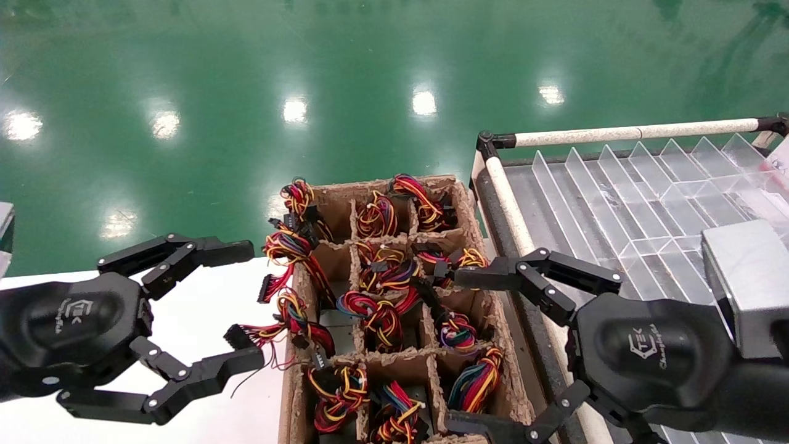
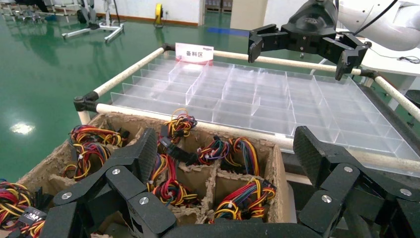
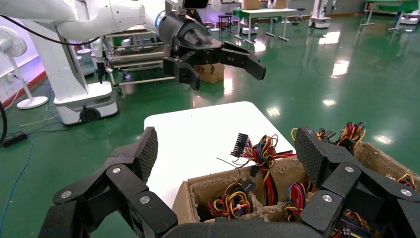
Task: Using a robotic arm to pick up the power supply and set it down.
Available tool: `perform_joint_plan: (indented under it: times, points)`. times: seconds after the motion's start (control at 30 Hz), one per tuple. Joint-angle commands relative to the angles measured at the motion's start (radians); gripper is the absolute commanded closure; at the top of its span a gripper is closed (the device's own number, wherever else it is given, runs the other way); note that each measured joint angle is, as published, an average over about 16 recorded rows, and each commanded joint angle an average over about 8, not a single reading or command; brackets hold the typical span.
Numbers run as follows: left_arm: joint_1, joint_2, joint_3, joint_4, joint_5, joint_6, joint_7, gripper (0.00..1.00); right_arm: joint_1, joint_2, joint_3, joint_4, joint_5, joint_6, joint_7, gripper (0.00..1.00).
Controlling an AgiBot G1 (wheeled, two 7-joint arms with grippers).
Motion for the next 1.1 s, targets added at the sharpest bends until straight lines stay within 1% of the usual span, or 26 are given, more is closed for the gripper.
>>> perform_joint_plan:
  times: [0.03,0.53,0.57,0.8,0.83,0.97,1.1]
  points:
    - [0.000,0.000,0.000,0.000,0.000,0.000,0.000,0.00,0.000,0.000,0.000,0.000,0.000,0.000,0.000,0.00]
    - [0.000,0.000,0.000,0.000,0.000,0.000,0.000,0.00,0.000,0.000,0.000,0.000,0.000,0.000,0.000,0.00]
    - [0.000,0.000,0.000,0.000,0.000,0.000,0.000,0.05,0.000,0.000,0.000,0.000,0.000,0.000,0.000,0.00]
    - [0.000,0.000,0.000,0.000,0.000,0.000,0.000,0.93,-0.001,0.000,0.001,0.000,0.000,0.000,0.000,0.00]
    - [0.000,0.000,0.000,0.000,0.000,0.000,0.000,1.00,-0.001,0.000,0.001,0.000,0.000,0.001,0.000,0.00]
    - [0.000,0.000,0.000,0.000,0.000,0.000,0.000,1.00,0.007,-0.017,-0.003,-0.014,-0.007,0.018,-0.003,0.00]
    - [0.000,0.000,0.000,0.000,0.000,0.000,0.000,1.00,0.045,-0.066,-0.017,-0.067,-0.036,0.061,-0.001,0.00]
